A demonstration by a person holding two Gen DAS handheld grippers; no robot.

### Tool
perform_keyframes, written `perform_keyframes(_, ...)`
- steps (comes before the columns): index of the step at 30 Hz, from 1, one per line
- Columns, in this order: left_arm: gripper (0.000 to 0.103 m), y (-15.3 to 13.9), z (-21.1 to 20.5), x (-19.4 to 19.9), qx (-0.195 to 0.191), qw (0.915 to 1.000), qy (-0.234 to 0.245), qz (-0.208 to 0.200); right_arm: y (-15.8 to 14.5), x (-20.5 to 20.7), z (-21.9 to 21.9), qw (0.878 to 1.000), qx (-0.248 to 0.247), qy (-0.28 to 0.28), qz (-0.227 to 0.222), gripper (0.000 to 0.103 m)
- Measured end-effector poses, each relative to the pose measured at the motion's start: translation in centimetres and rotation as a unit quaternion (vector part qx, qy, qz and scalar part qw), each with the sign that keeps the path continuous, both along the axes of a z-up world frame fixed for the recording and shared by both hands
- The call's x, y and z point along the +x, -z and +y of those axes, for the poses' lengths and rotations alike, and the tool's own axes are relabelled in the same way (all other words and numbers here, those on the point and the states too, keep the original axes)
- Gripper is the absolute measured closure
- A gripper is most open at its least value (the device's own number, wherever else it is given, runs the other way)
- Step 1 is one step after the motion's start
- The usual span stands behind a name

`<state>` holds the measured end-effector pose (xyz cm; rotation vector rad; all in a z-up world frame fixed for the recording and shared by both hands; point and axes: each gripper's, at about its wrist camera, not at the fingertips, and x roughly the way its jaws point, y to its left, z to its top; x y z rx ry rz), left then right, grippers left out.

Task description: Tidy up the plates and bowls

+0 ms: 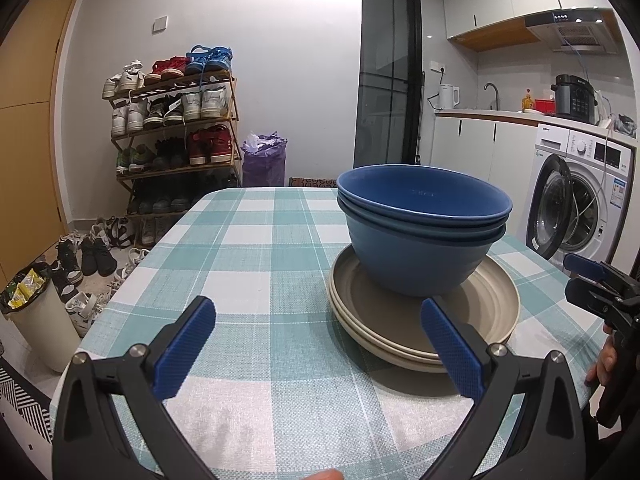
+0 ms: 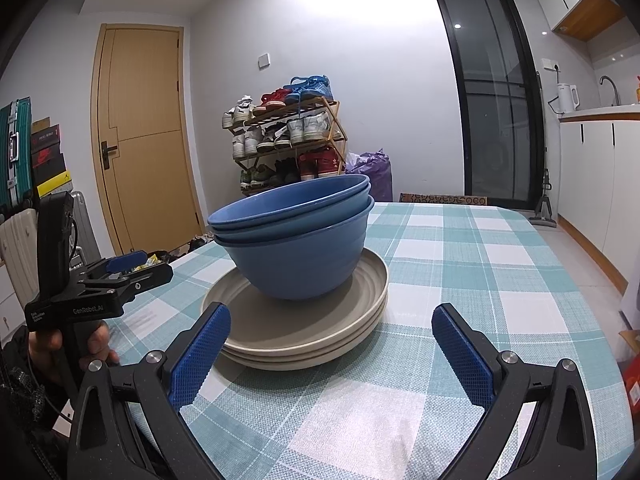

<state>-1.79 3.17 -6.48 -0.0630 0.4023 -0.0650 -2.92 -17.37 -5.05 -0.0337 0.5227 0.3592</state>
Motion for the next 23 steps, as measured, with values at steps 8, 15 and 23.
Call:
perform_keyframes(8, 0.0, 0.03, 0.18, 0.08, -0.006, 1.0, -0.001, 0.002, 0.04, 0.0, 0.02, 1.0, 0.0, 0.0, 0.001, 0.001)
perform_keyframes(15, 0.0, 0.06, 0.14, 0.12, -0.005, 1.0, -0.003, 0.003, 0.04, 0.0, 0.02, 1.0, 0.0, -0.001, 0.001, 0.001)
perform_keyframes(23, 0.0, 0.13, 0.03, 0.09, -0.001, 1.0, 0.0, 0.002, 0.12, 0.04, 0.03, 1.0, 0.0, -0.001, 0.001, 0.001)
